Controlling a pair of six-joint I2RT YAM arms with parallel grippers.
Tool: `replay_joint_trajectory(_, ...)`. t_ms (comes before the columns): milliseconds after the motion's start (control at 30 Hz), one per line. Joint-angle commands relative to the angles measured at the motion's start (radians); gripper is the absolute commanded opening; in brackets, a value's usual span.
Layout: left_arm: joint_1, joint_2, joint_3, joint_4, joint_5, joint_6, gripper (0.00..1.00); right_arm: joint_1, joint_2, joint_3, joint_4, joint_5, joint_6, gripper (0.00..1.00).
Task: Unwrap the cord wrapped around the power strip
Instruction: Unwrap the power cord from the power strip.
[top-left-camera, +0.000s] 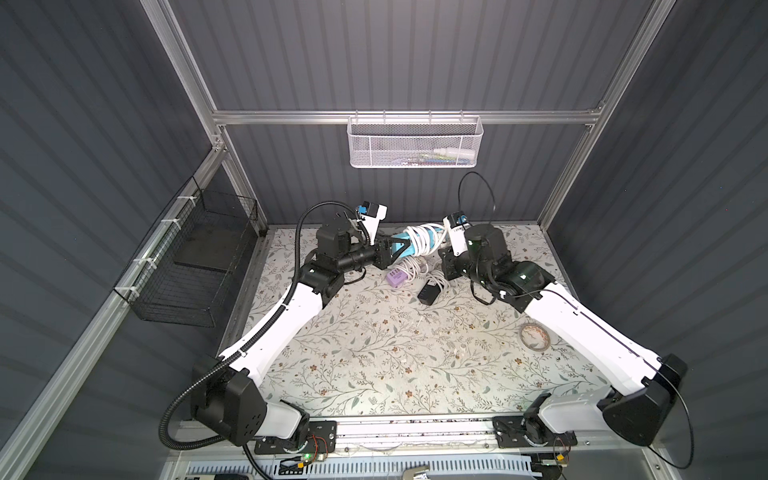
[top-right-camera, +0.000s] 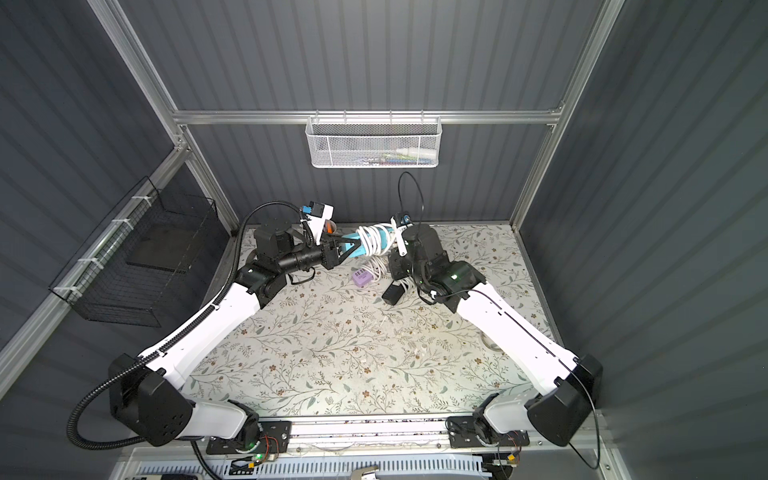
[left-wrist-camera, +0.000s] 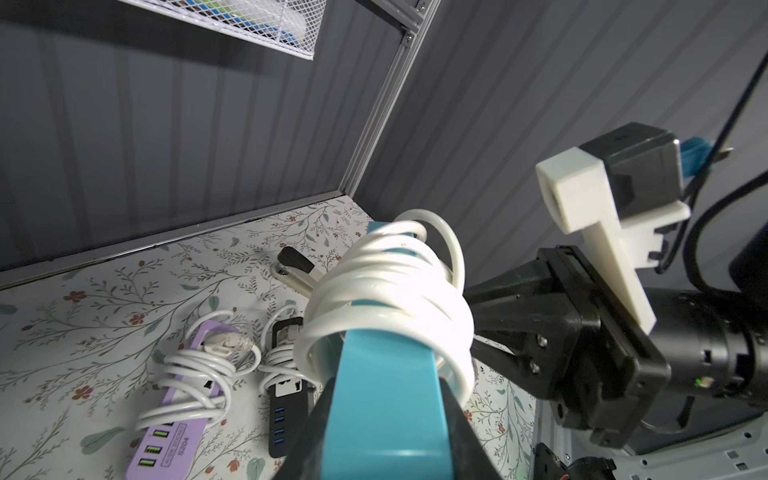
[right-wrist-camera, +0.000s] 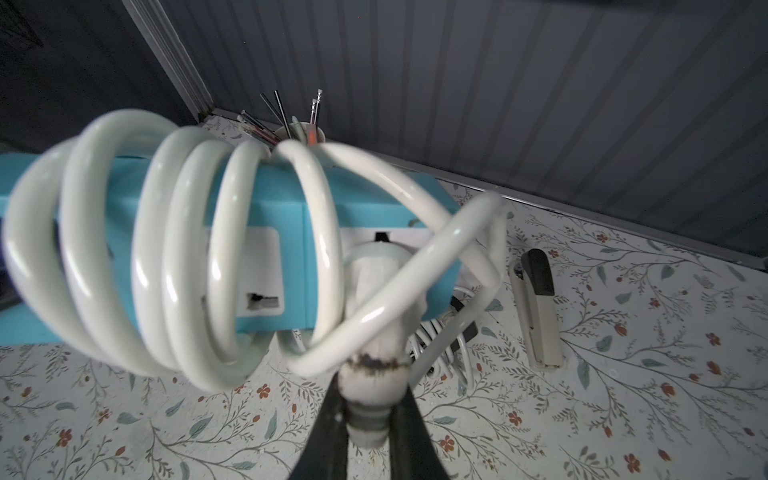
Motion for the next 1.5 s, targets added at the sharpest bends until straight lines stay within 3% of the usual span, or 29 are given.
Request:
replay_joint_trajectory(0,-0.017,0.013,0.013,0.048,-0.106,0.036,0.0,0.082,-0.025,0.044,0.037,-0.124,-0.042,0.0)
replay_joint_trajectory(333,-0.002,0.01,0.009,0.056,-0.082,0.031,0.0,-0.233,-0.181,-0.089,0.067,-0.457,0.061,0.0)
replay_joint_trajectory(400,-0.001,0.012,0.012,0.06,-0.074,0.029,0.0,-0.257,-0.183,-0.095,0.063,-0.487,0.064,0.0)
replay_joint_trajectory(533,0.002,0.017,0.014,0.061,-0.073,0.027,0.0,-0.246,-0.178,-0.09,0.062,-0.48,0.058,0.0)
replay_joint_trajectory(800,-0.007,0.022,0.024,0.044,-0.121,0.04,0.0,0.006,-0.061,0.024,0.025,-0.194,-0.023,0.0)
replay_joint_trajectory(967,-0.013,0.031,0.027,0.028,-0.137,0.045,0.0,0.071,-0.018,0.069,0.022,-0.153,-0.022,0.0)
replay_joint_trajectory(1100,-0.009,0.028,0.026,0.024,-0.141,0.049,0.0,0.024,-0.057,0.04,0.022,-0.19,-0.005,0.0)
replay_joint_trajectory(1367,0.021,0.027,0.016,0.069,-0.064,0.011,0.0,-0.246,-0.184,-0.069,0.044,-0.49,0.072,0.0)
replay_joint_trajectory(1467,0.023,0.029,0.016,0.076,-0.055,0.006,0.0,-0.261,-0.192,-0.075,0.031,-0.487,0.06,0.0)
